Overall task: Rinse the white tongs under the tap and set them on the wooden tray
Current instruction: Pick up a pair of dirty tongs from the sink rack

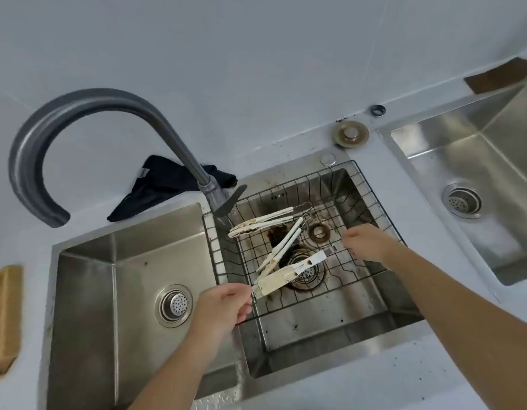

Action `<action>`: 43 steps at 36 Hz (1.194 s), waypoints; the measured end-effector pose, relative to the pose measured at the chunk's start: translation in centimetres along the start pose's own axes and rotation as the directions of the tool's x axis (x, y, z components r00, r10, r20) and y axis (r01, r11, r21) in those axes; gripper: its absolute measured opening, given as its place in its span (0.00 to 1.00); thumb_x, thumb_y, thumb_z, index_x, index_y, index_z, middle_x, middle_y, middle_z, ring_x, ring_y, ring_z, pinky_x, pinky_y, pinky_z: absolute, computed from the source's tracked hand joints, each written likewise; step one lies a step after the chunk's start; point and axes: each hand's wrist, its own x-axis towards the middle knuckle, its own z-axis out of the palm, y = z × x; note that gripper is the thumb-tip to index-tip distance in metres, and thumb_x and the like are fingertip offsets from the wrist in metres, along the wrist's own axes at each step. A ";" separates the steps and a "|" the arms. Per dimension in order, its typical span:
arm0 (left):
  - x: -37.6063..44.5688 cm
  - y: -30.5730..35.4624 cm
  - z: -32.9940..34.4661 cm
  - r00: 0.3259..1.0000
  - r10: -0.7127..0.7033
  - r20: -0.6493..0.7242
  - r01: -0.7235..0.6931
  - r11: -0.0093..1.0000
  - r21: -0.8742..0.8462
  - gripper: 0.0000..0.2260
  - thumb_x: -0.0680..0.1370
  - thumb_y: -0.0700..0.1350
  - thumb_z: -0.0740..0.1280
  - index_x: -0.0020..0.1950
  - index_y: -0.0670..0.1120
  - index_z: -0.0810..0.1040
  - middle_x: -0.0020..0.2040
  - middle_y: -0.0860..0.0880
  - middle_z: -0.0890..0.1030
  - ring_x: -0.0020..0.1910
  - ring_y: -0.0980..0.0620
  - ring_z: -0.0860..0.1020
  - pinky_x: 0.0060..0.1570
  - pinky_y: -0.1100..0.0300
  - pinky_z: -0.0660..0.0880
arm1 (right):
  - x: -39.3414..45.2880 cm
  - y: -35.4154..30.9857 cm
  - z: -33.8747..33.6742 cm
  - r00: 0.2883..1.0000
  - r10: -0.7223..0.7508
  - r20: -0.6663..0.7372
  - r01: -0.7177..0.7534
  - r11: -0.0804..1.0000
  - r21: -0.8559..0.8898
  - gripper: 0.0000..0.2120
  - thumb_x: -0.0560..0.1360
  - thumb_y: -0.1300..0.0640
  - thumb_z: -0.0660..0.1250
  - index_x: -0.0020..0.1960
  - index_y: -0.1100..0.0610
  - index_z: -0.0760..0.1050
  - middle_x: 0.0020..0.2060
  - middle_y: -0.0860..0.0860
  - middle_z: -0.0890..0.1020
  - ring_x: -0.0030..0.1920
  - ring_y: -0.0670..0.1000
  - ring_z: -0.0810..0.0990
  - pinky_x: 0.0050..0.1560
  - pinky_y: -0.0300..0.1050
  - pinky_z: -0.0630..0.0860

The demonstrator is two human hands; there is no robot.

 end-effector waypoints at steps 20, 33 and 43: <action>1.4 1.0 2.4 0.996 -0.083 -0.040 0.084 0.996 0.031 0.04 0.79 0.40 0.72 0.47 0.47 0.86 0.36 0.49 0.87 0.37 0.53 0.87 0.37 0.64 0.81 | 1.7 -1.6 1.1 0.994 0.067 0.091 -0.074 0.994 0.080 0.05 0.79 0.64 0.63 0.47 0.60 0.77 0.45 0.59 0.80 0.46 0.56 0.77 0.59 0.57 0.78; 0.2 2.3 1.2 0.999 -0.026 -0.037 0.022 0.994 -0.104 0.05 0.79 0.38 0.71 0.48 0.44 0.86 0.35 0.47 0.86 0.34 0.55 0.84 0.36 0.64 0.80 | -0.4 -2.6 0.2 0.994 0.096 0.053 -0.107 0.961 0.255 0.11 0.79 0.58 0.66 0.42 0.62 0.80 0.41 0.61 0.84 0.38 0.54 0.79 0.50 0.52 0.83; -1.9 3.4 -0.9 0.999 0.040 -0.013 -0.042 0.966 -0.255 0.06 0.79 0.37 0.71 0.45 0.44 0.88 0.35 0.45 0.84 0.34 0.53 0.81 0.35 0.64 0.79 | -3.3 -4.2 0.0 0.998 0.056 -0.022 -0.045 0.936 0.349 0.14 0.80 0.57 0.68 0.41 0.66 0.82 0.26 0.53 0.81 0.27 0.49 0.76 0.29 0.38 0.77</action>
